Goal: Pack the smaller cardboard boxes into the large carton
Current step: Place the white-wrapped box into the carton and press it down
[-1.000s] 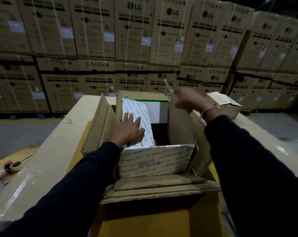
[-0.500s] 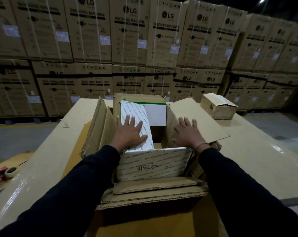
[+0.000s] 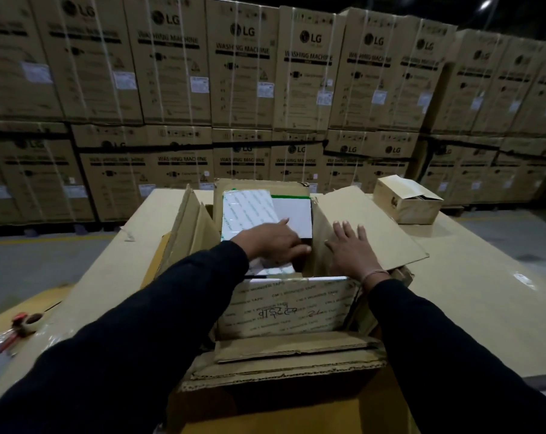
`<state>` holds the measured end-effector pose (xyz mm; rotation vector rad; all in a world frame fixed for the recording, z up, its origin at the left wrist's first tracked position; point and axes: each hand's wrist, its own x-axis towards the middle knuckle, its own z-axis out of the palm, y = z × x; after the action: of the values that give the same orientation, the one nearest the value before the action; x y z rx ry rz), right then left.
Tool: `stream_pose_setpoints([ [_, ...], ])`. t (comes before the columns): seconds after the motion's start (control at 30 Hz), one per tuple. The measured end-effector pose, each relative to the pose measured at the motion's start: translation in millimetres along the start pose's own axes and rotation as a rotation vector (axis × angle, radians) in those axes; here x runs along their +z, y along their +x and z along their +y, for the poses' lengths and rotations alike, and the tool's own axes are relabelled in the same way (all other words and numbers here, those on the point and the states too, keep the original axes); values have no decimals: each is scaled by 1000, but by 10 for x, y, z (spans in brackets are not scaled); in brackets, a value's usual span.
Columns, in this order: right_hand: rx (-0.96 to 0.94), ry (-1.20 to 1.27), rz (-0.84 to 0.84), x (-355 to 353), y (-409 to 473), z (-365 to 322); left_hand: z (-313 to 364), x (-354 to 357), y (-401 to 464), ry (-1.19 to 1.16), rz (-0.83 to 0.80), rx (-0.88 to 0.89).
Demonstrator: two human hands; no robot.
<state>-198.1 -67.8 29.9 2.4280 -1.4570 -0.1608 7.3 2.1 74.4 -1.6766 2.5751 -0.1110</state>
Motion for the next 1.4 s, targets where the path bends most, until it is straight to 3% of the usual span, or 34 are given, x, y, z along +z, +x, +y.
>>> stream_pose_setpoints([
  [0.1,-4,6,-4,-26,-1,-9,-100,-488,-91,-86,179,-83],
  [0.17,-8,7,-8,-47,-16,-15,-202,-844,-197,-80,179,-201],
  [0.33,4,5,-12,-66,-30,-35,-679,-1300,-495,-62,-243,-556],
  [0.47,-1,2,-2,-29,-5,-18,-952,-671,-680,6,-331,-608],
  [0.57,-23,-8,15,-8,1,-31,-1021,256,-894,-82,-171,-567],
  [0.67,-40,-33,33,-22,26,-88,-1187,620,-986,-119,40,-512],
  [0.87,-277,-75,63,-201,48,-248,-1187,673,-940,-102,62,-481],
  [0.93,-336,46,-115,-298,51,-448,-1200,665,-933,-109,74,-496],
  [1.07,-202,535,-757,-335,87,-724,-1220,699,-978,-182,119,-502],
  [1.13,-163,546,-861,-316,110,-732,-1220,698,-1002,-273,200,-524],
  [1.27,-140,635,-746,-235,128,-711,-1225,655,-1026,-378,290,-552],
  [1.33,-155,663,-478,-264,131,-707,-1214,641,-1038,-386,301,-546],
  [1.4,-191,644,-104,-372,152,-658,-1206,630,-1047,-375,309,-546],
])
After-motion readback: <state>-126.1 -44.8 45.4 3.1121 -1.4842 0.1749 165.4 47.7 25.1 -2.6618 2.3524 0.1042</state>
